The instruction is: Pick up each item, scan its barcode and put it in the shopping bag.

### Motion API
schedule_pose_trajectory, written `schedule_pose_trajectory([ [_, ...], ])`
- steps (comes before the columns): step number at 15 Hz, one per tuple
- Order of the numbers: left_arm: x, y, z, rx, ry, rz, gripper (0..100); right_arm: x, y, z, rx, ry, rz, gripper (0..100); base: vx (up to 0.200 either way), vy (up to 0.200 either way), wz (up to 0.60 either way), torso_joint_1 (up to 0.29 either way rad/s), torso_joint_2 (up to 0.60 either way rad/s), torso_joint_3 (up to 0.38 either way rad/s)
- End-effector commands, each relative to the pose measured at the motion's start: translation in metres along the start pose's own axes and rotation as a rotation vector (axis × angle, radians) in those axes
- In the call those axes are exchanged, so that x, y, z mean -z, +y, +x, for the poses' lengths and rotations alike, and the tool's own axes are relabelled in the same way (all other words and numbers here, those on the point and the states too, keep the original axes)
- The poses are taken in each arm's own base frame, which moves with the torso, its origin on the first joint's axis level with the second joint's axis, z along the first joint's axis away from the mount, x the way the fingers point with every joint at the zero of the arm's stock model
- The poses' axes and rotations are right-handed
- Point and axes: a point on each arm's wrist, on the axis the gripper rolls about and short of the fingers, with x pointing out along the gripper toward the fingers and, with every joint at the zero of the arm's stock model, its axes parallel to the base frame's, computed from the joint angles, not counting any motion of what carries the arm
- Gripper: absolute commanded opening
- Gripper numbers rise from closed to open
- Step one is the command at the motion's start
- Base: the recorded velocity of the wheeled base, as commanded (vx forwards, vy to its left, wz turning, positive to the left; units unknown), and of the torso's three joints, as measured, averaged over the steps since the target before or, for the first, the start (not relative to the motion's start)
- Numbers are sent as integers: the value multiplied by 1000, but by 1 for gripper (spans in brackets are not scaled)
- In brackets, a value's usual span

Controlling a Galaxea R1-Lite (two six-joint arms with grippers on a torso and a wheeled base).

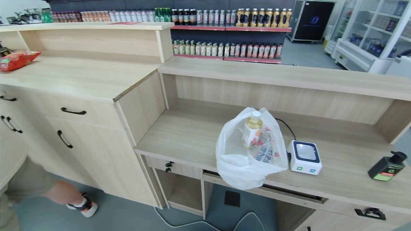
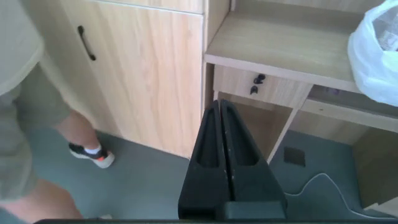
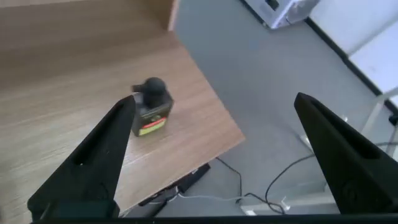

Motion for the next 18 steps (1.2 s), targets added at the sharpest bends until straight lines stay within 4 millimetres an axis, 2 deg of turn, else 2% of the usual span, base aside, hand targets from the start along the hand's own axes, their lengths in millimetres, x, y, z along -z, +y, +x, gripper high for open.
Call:
schedule_pose_trajectory([
  [1,0,0,0,-1,0,0,0,19,-1,37,1,96,52,100,0,0,0,0,0,0],
  [4,0,0,0,-1,0,0,0,51,8,68,-93,216,169,100,0,0,0,0,0,0],
  [6,0,0,0,-1,0,0,0,60,18,83,-97,254,215,100,0,0,0,0,0,0],
  [9,0,0,0,-1,0,0,0,64,44,94,-158,272,257,100,0,0,0,0,0,0],
  [11,0,0,0,-1,0,0,0,66,55,102,-188,276,244,100,0,0,0,0,0,0],
  [14,0,0,0,-1,0,0,0,59,73,116,-221,243,246,100,0,0,0,0,0,0],
  [18,0,0,0,-1,0,0,0,68,93,126,-251,259,229,100,0,0,0,0,0,0],
])
